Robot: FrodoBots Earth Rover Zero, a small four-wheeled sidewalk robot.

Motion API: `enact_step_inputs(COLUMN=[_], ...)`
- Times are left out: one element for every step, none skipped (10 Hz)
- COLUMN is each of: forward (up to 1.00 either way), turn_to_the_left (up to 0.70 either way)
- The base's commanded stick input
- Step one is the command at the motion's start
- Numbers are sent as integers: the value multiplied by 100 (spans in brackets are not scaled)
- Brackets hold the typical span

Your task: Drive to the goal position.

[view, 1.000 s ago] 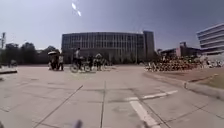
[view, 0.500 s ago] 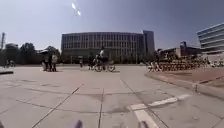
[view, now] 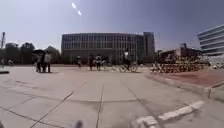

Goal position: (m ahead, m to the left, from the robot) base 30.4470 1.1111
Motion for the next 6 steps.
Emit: enact_step_inputs(forward=[70,70,70,70,70,70], turn_to_the_left=[0,0,0,0,0,0])
